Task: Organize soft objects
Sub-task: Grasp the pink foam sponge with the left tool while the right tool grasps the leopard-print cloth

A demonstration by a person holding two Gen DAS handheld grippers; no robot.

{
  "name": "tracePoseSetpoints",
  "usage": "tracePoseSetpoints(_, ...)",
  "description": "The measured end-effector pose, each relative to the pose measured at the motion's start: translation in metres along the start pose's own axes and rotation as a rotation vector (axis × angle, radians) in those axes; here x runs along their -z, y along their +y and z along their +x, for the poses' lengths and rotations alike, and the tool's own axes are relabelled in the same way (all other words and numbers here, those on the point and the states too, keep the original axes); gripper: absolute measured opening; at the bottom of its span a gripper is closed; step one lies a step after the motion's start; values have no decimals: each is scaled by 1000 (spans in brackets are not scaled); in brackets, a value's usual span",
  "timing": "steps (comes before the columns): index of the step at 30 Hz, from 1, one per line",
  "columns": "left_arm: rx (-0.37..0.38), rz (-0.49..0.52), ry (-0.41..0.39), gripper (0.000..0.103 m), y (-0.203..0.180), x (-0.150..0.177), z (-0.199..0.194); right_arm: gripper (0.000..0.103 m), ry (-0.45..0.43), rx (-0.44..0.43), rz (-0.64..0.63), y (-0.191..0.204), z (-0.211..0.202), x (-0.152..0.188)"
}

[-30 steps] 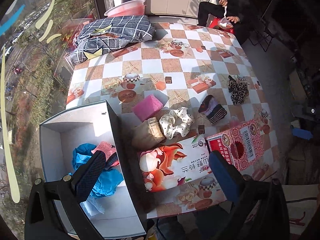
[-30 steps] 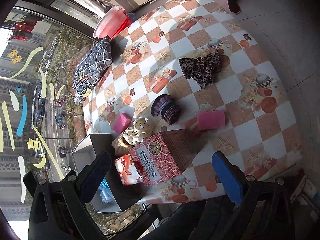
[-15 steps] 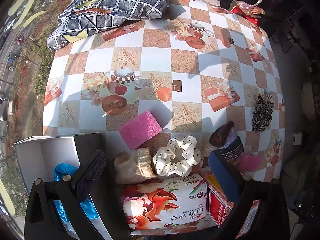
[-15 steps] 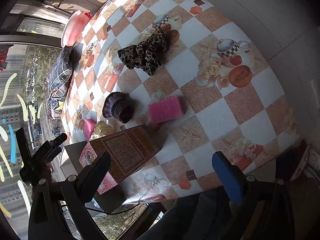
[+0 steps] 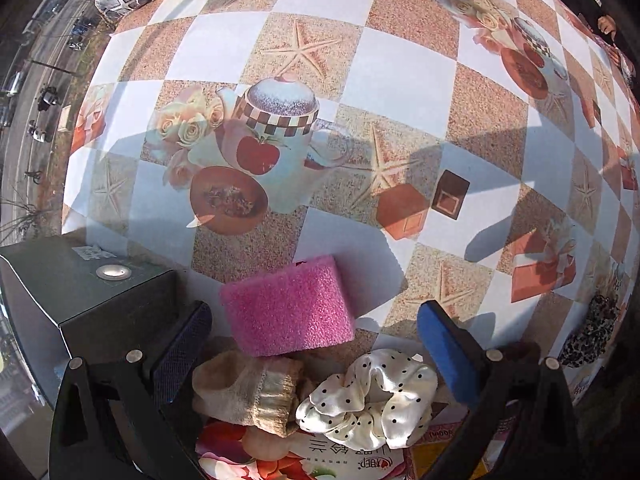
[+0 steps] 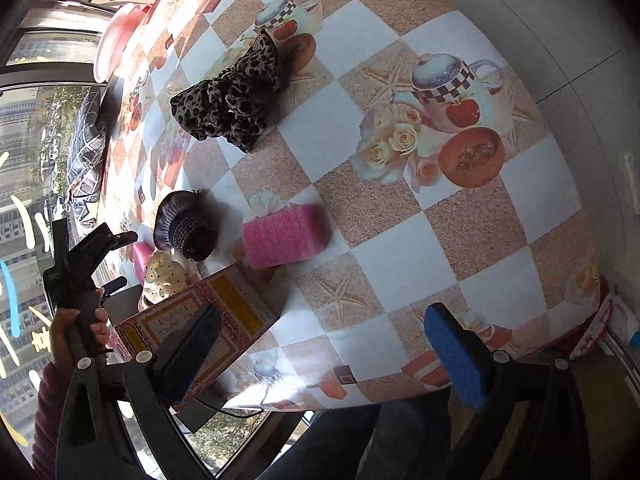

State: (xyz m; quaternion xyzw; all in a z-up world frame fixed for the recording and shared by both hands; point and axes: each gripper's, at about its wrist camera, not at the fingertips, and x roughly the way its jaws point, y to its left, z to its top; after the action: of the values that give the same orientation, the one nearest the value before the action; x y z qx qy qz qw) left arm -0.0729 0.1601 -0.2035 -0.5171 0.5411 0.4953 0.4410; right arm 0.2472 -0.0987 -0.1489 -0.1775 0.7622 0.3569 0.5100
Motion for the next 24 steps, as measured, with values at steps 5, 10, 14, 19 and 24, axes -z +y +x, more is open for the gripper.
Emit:
tracePoseSetpoints(5, 17, -61, 48, 103, 4, -4, 19, 102, 27, 17, -55, 16, 8, -19)
tracePoseSetpoints(10, 4, -89, 50, 103, 10, 1, 26, 102, 20, 46, -138, 44, 14, -43)
tracePoseSetpoints(14, 16, -98, 35, 103, 10, 5, 24, 102, -28, 86, -221, 76, 21, -72)
tracePoseSetpoints(19, -24, -80, 11, 103, -6, 2, 26, 102, -84, 172, -311, 116, 46, -109)
tracePoseSetpoints(24, -50, -84, 8, 103, -17, 0, 31, 102, -79, 268, -375, 133, 86, -133)
